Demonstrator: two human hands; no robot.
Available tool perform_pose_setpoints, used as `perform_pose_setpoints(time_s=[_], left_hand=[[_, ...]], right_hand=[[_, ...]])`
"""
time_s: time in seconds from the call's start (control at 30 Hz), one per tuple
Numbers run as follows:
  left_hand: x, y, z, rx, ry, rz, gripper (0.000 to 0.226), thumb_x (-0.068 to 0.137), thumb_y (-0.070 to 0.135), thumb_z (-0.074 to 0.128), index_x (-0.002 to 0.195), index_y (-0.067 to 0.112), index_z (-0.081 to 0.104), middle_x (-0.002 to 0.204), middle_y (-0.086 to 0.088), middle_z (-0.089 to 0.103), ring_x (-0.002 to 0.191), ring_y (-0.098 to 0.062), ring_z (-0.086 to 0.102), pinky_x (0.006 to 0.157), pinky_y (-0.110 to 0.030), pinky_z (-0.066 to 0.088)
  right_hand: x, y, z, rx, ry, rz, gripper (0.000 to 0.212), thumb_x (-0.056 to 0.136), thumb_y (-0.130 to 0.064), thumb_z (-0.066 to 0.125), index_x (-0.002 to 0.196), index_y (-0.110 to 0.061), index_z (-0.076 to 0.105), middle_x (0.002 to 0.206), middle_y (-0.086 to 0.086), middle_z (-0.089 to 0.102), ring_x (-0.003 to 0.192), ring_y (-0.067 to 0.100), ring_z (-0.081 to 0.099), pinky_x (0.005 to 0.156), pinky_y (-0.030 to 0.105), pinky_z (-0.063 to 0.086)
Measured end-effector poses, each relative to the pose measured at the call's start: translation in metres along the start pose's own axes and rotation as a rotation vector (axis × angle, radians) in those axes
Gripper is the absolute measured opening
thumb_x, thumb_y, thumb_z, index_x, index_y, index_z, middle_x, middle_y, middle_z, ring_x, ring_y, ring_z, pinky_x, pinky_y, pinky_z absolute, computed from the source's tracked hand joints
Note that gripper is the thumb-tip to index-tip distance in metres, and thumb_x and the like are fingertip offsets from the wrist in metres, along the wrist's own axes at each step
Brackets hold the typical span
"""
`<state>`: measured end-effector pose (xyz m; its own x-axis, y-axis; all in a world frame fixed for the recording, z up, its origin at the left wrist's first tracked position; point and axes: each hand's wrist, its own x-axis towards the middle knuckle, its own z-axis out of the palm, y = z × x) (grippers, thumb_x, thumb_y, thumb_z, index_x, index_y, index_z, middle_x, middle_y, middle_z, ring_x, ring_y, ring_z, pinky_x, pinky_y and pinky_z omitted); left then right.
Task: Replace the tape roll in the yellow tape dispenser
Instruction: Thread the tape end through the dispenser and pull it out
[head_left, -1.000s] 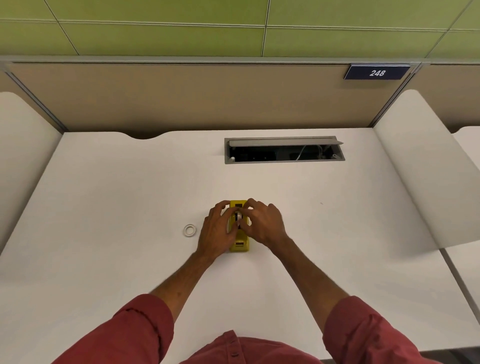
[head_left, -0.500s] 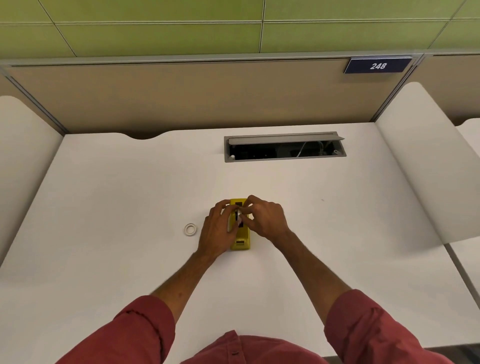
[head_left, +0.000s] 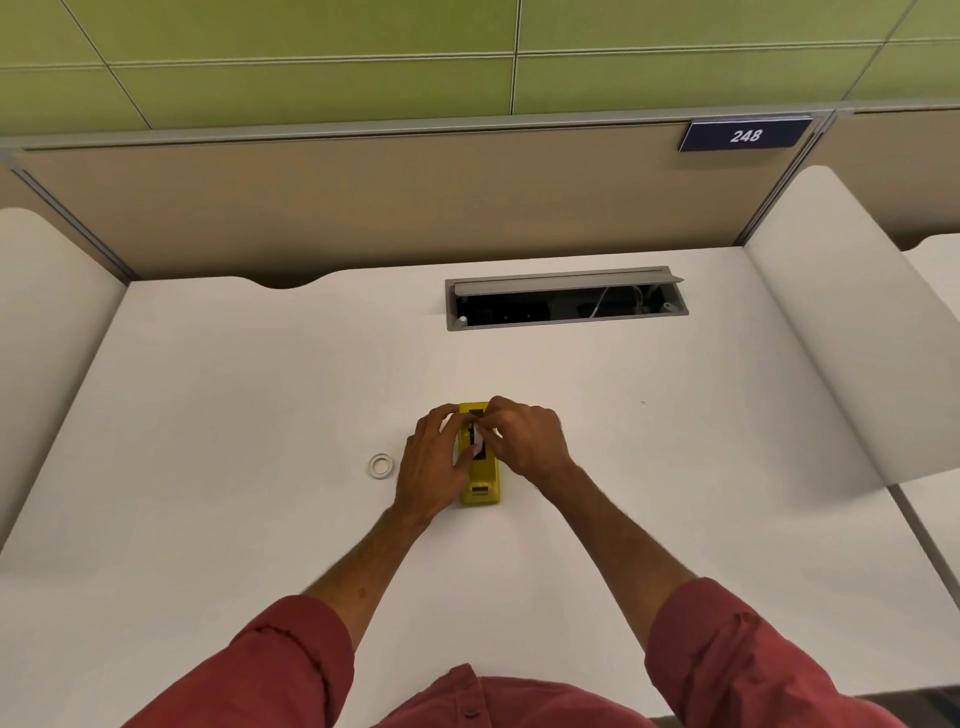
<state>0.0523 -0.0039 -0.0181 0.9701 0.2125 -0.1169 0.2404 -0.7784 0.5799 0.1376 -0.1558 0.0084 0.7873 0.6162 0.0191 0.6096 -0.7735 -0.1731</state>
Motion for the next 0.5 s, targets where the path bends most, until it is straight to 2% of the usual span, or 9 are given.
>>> perform_pose_setpoints(time_s=[0.2, 0.5], left_hand=[[0.001, 0.0, -0.002, -0.031, 0.014, 0.012, 0.047, 0.104, 0.043, 0.065, 0.148, 0.028, 0.057, 0.162, 0.007, 0.048, 0.151, -0.019, 0.045, 0.121, -0.041, 0.046], [0.001, 0.001, -0.001, -0.021, 0.01, -0.005, 0.049, 0.105, 0.038, 0.065, 0.15, 0.023, 0.055, 0.162, 0.005, 0.048, 0.151, -0.021, 0.045, 0.121, -0.041, 0.046]], right_hand=[[-0.002, 0.001, 0.002, -0.019, -0.003, -0.01, 0.033, 0.111, -0.041, 0.051, 0.115, -0.03, 0.082, 0.12, -0.01, 0.073, 0.096, 0.024, 0.076, 0.067, 0.028, 0.034], [0.009, -0.004, 0.0, -0.007, -0.018, 0.022, 0.029, 0.11, -0.037, 0.053, 0.115, -0.028, 0.08, 0.109, -0.004, 0.074, 0.093, 0.025, 0.075, 0.066, 0.03, 0.037]])
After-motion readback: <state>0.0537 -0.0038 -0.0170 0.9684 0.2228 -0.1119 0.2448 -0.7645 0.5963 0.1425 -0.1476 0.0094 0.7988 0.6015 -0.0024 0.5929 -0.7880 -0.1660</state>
